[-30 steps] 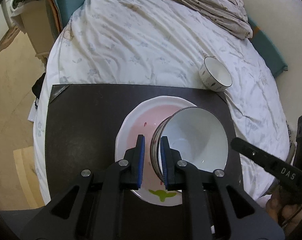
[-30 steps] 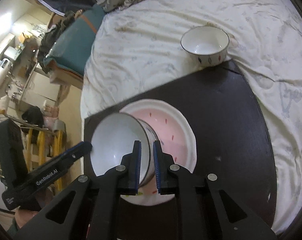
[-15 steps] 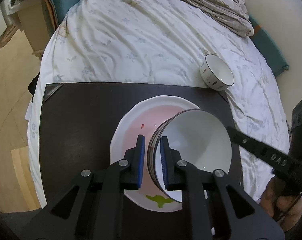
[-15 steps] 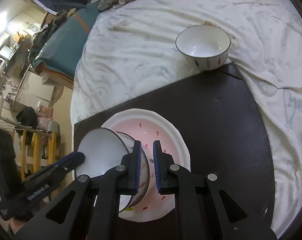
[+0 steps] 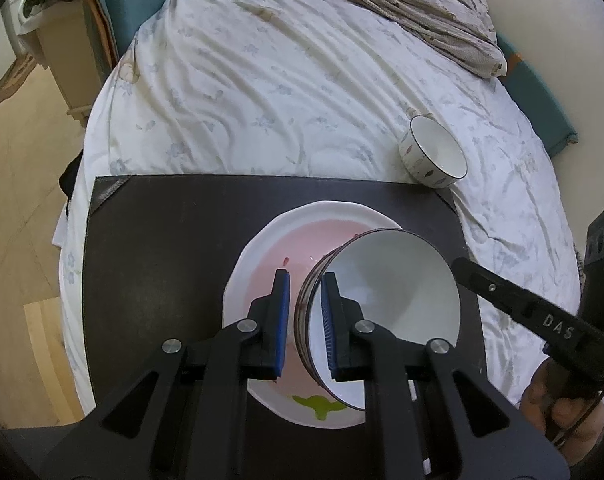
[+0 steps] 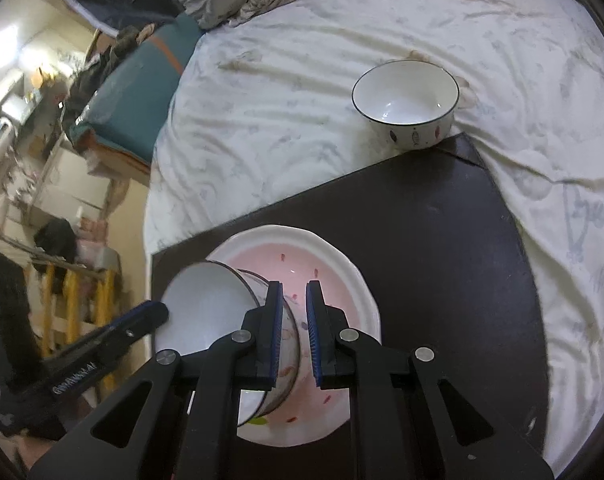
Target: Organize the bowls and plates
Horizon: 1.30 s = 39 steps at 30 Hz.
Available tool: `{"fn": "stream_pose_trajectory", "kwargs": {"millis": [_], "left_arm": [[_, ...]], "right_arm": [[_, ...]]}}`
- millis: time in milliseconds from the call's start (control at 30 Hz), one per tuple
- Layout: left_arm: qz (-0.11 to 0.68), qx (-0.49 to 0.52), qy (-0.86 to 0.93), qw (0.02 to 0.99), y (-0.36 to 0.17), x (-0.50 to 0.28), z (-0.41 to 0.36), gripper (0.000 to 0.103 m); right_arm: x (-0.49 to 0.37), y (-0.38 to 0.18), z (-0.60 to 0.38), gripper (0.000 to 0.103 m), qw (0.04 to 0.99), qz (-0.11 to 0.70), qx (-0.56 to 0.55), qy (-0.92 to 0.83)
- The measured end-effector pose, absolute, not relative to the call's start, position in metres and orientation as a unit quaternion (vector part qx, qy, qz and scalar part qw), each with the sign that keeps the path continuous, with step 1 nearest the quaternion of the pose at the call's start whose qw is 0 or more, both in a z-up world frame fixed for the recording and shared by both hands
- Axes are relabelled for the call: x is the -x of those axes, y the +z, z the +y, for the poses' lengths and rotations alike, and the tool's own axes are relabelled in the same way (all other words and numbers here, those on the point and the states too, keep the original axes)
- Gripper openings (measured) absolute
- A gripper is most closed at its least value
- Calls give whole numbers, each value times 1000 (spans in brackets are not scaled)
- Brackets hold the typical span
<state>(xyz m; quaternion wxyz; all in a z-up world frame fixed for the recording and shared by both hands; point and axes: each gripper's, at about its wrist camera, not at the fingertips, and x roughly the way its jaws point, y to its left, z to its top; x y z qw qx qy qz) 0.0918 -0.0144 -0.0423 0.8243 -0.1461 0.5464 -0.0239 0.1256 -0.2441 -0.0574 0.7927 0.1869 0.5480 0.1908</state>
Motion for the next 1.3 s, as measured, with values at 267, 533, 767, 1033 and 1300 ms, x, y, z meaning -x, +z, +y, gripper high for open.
{"fn": "stream_pose_trajectory", "kwargs": {"millis": [267, 533, 767, 1033, 1300], "left_arm": [[532, 95, -13, 841, -29, -84, -21, 17], [528, 62, 18, 847, -23, -78, -22, 34], [502, 5, 28, 865, 3, -80, -37, 34], [489, -19, 7, 872, 28, -96, -71, 34], [484, -34, -3, 875, 49, -129, -108, 35]], "right_arm": [[-121, -44, -247, 15, 801, 530, -191, 202], [-115, -34, -259, 15, 802, 519, -213, 206], [-111, -23, -282, 17, 810, 505, -230, 189], [-101, -5, -308, 17, 824, 479, -242, 181], [-111, 14, -343, 18, 849, 449, -242, 139]]}}
